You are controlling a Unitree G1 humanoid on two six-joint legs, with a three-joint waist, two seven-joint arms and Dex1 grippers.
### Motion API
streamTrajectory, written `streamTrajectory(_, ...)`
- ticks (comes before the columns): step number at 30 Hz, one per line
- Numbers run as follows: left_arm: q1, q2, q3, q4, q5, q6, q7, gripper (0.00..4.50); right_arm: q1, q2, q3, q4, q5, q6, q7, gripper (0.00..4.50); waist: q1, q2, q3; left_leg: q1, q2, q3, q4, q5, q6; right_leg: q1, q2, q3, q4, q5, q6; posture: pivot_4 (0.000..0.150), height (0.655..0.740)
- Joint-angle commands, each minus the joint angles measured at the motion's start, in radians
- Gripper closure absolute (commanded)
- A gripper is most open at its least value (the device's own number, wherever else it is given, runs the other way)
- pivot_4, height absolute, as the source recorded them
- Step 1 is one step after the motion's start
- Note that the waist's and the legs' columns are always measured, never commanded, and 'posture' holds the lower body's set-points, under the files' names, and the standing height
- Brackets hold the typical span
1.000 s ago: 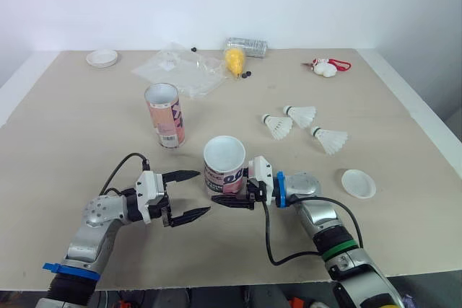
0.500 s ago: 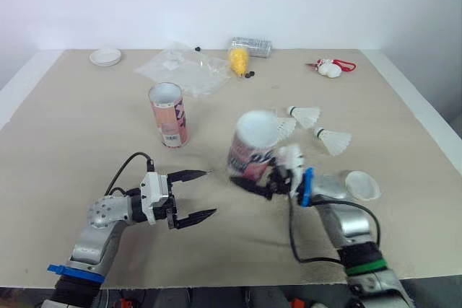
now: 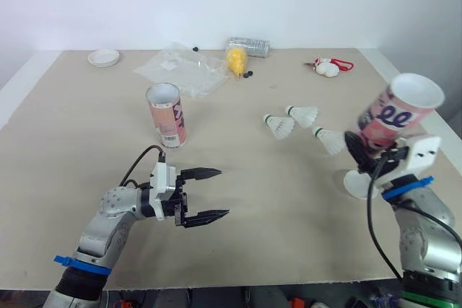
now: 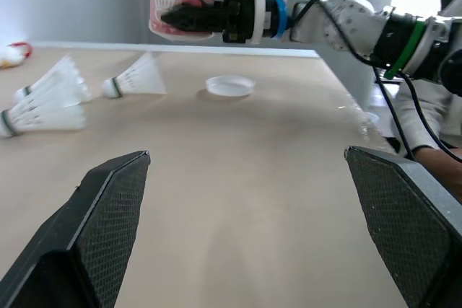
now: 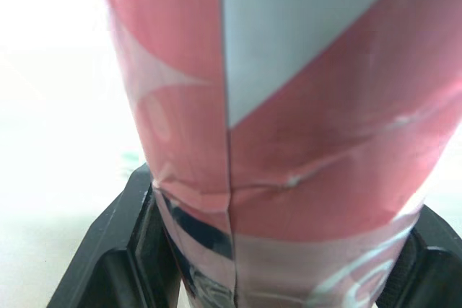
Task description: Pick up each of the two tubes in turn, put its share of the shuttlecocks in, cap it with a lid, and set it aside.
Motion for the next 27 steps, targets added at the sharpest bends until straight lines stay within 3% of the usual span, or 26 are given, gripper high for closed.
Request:
streamTrajectory(1, -0.008, 0.007, -0.026, -0.051, 0.010, -0.028, -0.041, 0.00, 0.002, -0.024, -0.071, 0.034, -0.003, -0.042, -0.052, 1.41, -0.002, 0.001, 0.000, 0.000, 0.000, 0.001, 0.000, 0.000, 0.000, 0.000, 0.000, 0.000, 0.000, 0.000, 0.000, 0.150, 0.7400)
streamTrajectory(15, -0.067, -0.008, -0.054, -0.016, 0.047, -0.018, -0.017, 0.00, -0.125, -0.129, -0.121, 0.515, -0.033, -0.119, -0.137, 1.41, -0.003, 0.005, -0.001, 0.003, 0.000, 0.003, 0.002, 0.002, 0.004, 0.002, 0.000, 0.003, 0.000, 0.002, -0.003, 0.150, 0.7400)
streamTrajectory(23, -0.057, -0.013, -0.060, -0.026, 0.058, -0.013, 0.005, 0.00, -0.152, -0.142, -0.083, 0.606, -0.032, -0.116, -0.109, 1.41, -0.003, 0.005, -0.001, 0.003, -0.001, 0.003, 0.002, 0.002, 0.004, 0.002, 0.000, 0.004, 0.000, 0.002, -0.001, 0.150, 0.7400)
streamTrajectory(27, -0.053, -0.016, -0.062, -0.030, 0.061, -0.008, 0.016, 0.00, -0.133, -0.135, -0.087, 0.587, -0.005, -0.080, -0.096, 0.04, -0.003, 0.005, -0.001, 0.004, -0.001, 0.003, 0.003, 0.002, 0.004, 0.004, 0.000, 0.004, 0.000, 0.002, -0.002, 0.150, 0.7400)
